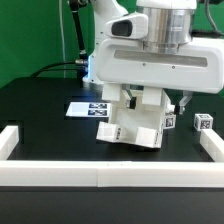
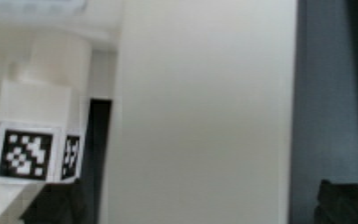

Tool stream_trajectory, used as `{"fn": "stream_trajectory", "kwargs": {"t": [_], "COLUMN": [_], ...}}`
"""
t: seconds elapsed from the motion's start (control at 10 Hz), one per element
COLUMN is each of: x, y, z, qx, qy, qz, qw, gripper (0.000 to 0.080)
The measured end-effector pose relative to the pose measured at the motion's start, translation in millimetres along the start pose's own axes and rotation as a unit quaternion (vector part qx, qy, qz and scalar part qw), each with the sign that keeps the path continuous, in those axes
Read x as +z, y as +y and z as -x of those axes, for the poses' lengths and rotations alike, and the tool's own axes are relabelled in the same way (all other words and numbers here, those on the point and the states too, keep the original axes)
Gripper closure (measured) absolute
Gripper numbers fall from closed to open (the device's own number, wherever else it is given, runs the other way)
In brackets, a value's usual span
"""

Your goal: Assemble chair

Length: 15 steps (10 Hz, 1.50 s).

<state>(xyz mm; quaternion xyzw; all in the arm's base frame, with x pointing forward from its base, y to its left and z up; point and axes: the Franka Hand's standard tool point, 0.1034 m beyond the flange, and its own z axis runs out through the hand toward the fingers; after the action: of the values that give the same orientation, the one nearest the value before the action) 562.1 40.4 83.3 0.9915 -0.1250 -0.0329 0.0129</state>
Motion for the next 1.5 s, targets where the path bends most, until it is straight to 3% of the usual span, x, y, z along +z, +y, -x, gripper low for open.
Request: {"fn": "stream_trajectory", "kwargs": {"t": [0.2,0.5,0.8,1.2,1.5], "x": [-4.2,1.4,-16.5,-37.6,-35.2], "y": [2.0,1.8,3.8,4.8,14.6], "z": [-1.4,-0.2,-1.1,9.7,17.6], "qx": [0.002,0.002,0.005,0.009,0.015], "qy": [0.003,0.002,0.002,0.004,-0.001], "qz": [-0.002,0.001,-0.006,-0.018,-0.016], "qw": [1.000,1.000,1.000,1.000,1.000], "gripper": [0.0151,0.0151,0.0151,0.0151,0.0151]}}
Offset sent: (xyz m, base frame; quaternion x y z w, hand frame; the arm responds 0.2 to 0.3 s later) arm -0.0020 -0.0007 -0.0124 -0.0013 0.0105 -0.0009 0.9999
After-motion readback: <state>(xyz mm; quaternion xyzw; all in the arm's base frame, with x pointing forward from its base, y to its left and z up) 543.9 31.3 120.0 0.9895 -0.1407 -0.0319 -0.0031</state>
